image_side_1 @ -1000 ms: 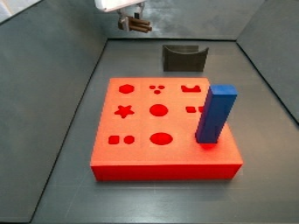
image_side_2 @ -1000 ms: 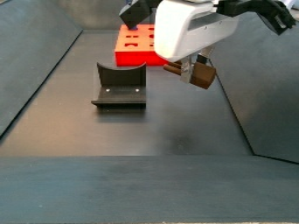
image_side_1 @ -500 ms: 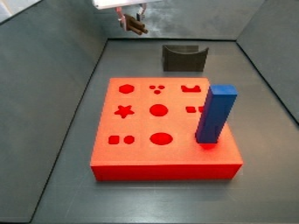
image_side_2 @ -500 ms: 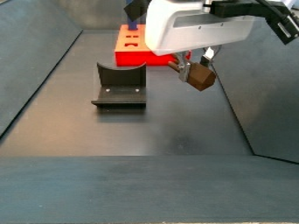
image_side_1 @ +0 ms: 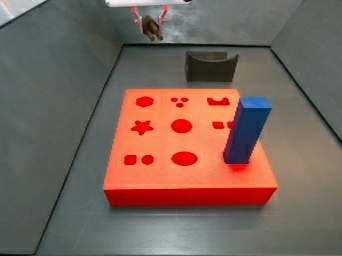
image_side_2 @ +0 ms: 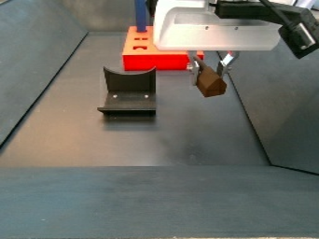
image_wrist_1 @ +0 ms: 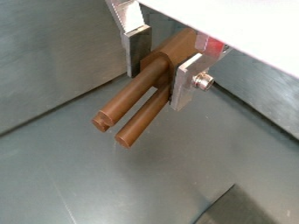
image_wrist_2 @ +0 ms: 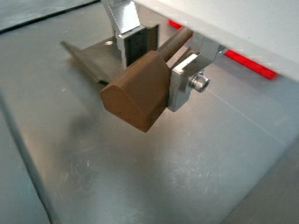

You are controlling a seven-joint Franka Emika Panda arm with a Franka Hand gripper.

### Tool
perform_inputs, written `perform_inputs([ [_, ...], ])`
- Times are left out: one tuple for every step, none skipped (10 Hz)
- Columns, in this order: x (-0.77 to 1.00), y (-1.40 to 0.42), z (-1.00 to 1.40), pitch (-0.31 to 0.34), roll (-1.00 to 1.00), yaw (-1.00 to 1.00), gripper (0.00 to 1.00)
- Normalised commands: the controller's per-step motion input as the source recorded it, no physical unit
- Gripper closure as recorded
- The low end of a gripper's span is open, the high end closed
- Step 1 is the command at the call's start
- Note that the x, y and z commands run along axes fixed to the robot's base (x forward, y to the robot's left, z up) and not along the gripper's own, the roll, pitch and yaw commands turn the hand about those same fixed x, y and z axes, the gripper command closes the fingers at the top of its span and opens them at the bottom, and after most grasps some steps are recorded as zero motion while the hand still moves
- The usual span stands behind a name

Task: Pick up the 3 prong object. Move up. Rotate the 3 prong object. Place the 3 prong object on the fixture. Regrasp the 3 prong object. Move to above the board. Insert the 3 prong object.
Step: Rotate the 3 prong object.

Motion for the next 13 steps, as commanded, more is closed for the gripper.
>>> perform_inputs([
  [0.03,0.02,-0.03,-0.004,0.00,-1.00,1.00],
  [0.03,0.02,-0.03,-0.004,0.00,-1.00,1.00],
  [0.03,0.02,-0.03,-0.004,0.00,-1.00,1.00],
  [0.03,0.02,-0.03,-0.004,0.00,-1.00,1.00],
  [0.03,0.02,-0.03,-0.004,0.00,-1.00,1.00],
  [0.03,0.02,-0.03,-0.004,0.00,-1.00,1.00],
  [0.03,0.02,-0.03,-0.004,0.00,-1.00,1.00],
  [0.03,0.02,-0.03,-0.004,0.00,-1.00,1.00],
  [0.03,0.02,-0.03,-0.004,0.00,-1.00,1.00],
  [0.03,0.02,-0.03,-0.005,0.00,-1.00,1.00],
  [0.03,0.02,-0.03,-0.005,0.00,-1.00,1.00],
  [0.03,0.02,-0.03,-0.005,0.00,-1.00,1.00],
  [0.03,0.02,-0.03,-0.005,0.00,-1.00,1.00],
])
